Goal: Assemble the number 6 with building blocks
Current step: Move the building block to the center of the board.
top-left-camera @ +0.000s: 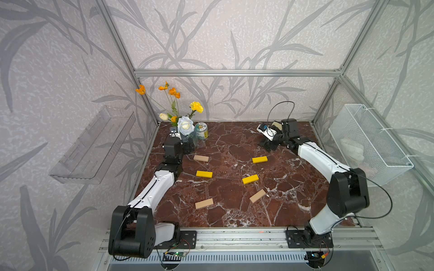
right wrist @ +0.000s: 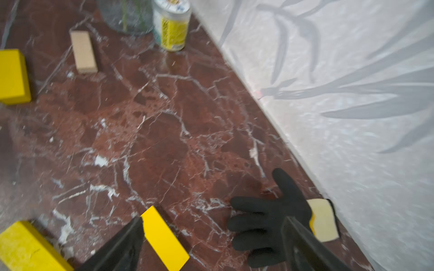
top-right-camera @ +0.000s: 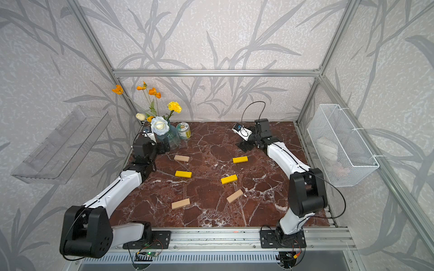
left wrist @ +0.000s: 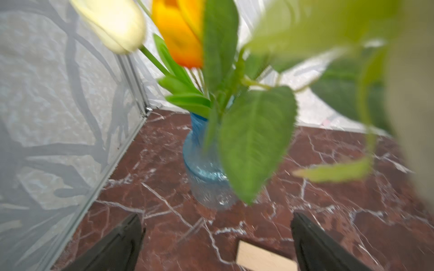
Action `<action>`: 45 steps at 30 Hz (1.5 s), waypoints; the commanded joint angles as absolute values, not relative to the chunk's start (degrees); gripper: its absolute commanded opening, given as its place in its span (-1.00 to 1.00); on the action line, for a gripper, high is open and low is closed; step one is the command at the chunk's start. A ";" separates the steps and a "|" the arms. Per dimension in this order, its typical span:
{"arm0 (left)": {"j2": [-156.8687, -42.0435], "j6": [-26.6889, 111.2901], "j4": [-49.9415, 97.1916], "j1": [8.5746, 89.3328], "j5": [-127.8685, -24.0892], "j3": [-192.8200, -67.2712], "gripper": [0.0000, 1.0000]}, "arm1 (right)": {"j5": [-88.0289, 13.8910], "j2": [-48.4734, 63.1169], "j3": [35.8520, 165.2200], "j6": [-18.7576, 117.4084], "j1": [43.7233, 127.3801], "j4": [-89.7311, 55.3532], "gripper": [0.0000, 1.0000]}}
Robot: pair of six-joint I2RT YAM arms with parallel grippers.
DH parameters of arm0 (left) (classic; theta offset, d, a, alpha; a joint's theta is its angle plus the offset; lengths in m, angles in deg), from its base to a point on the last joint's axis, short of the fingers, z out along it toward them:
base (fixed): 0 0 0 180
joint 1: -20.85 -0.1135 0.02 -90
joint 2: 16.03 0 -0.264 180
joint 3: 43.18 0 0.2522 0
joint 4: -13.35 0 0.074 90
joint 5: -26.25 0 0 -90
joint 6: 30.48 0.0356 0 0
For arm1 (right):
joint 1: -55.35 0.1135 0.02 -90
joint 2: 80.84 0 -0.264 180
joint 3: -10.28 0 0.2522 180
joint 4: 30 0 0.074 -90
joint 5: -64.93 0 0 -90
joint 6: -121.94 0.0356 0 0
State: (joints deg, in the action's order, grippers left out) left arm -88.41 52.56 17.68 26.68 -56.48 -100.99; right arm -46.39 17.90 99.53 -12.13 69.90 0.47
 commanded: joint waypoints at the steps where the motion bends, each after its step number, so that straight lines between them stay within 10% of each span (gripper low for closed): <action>1: -86.96 50.61 28.87 28.93 -57.69 -99.08 0.99 | -44.44 22.54 101.38 -22.77 70.29 14.44 0.75; 30: -77.62 48.70 34.06 30.43 -54.74 -92.33 0.99 | -39.56 46.38 121.14 -33.10 71.58 33.15 0.50; 37: -78.18 49.31 34.47 30.43 -54.37 -92.47 0.99 | -37.69 51.32 125.50 -32.71 73.51 37.66 -0.31; 40: -78.08 49.44 34.15 30.43 -54.07 -92.12 0.99 | -36.73 51.47 126.00 -33.12 75.04 37.98 -1.00; 45: -78.32 48.62 33.78 30.44 -54.23 -91.45 1.00 | -37.92 50.98 128.47 -31.67 79.43 37.64 -1.00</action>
State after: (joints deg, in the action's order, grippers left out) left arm -78.46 48.82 33.94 30.44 -54.86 -92.21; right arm -37.50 48.98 126.50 -32.59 76.56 34.79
